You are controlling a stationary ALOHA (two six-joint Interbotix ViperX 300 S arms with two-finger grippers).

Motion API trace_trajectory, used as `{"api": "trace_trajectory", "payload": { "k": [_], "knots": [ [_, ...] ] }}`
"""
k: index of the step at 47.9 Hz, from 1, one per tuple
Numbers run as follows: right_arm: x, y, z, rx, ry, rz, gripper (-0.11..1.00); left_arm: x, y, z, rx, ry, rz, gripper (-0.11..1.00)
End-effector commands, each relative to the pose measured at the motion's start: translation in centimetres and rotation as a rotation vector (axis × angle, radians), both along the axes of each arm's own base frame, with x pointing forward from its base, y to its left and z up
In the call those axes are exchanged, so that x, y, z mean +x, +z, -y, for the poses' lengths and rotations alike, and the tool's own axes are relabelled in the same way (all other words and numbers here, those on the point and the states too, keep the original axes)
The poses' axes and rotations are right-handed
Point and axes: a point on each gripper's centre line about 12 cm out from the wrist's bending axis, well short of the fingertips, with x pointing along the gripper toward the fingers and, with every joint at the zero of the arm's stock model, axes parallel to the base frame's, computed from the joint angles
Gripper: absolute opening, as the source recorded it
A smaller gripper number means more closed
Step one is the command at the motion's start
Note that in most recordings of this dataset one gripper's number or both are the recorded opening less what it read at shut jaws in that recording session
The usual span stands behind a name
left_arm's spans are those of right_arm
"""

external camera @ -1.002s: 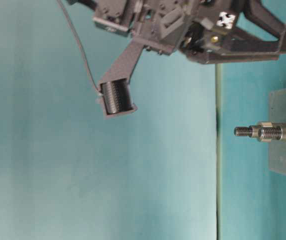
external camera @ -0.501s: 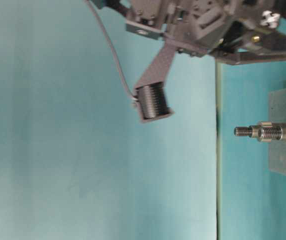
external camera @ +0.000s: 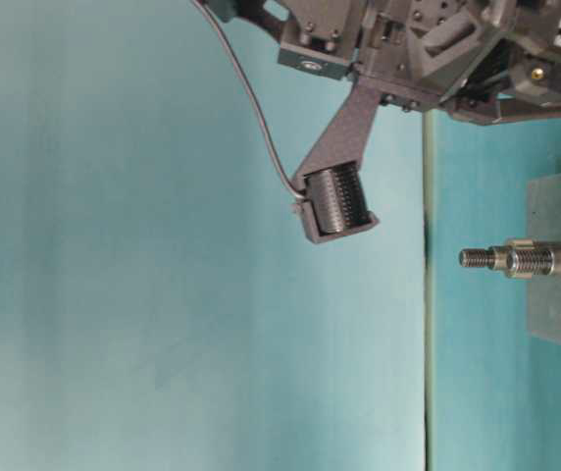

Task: Insert the washer onto the shaft.
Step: 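Move the right gripper to the lower washer beside the block, then grasp the lower washer with the right gripper and lift it, then carry the washer over the lower shaft and lower it on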

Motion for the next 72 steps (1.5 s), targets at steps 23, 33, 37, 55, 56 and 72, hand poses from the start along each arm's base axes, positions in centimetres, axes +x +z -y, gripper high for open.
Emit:
{"api": "trace_trajectory", "payload": {
  "k": [23, 33, 37, 55, 56, 72],
  "knots": [
    [-0.2, 1.1, 0.4, -0.008, -0.011, 0.011, 0.34, 0.1, 0.4, 0.0, 0.002, -0.002, 0.02, 0.0],
    [0.0, 4.7, 0.9, -0.012, -0.019, 0.057, 0.34, 0.2, 0.6, 0.0, -0.001, -0.002, 0.032, 0.0],
    [0.6, 6.8, 0.9, -0.012, -0.02, 0.104, 0.34, 0.3, 0.6, 0.1, 0.0, -0.003, 0.038, 0.0],
    [4.1, 11.2, 0.3, -0.016, 0.008, 0.174, 0.34, 0.1, 0.4, 0.0, -0.02, 0.011, 0.041, 0.0],
    [4.3, 11.2, 0.3, -0.016, 0.008, 0.175, 0.34, 0.2, 0.5, 0.1, -0.023, 0.011, 0.044, 0.0],
    [6.9, 11.2, -0.1, -0.025, 0.045, 0.171, 0.34, 0.3, 0.8, 0.1, -0.021, 0.01, 0.05, 0.0]
  ]
}}
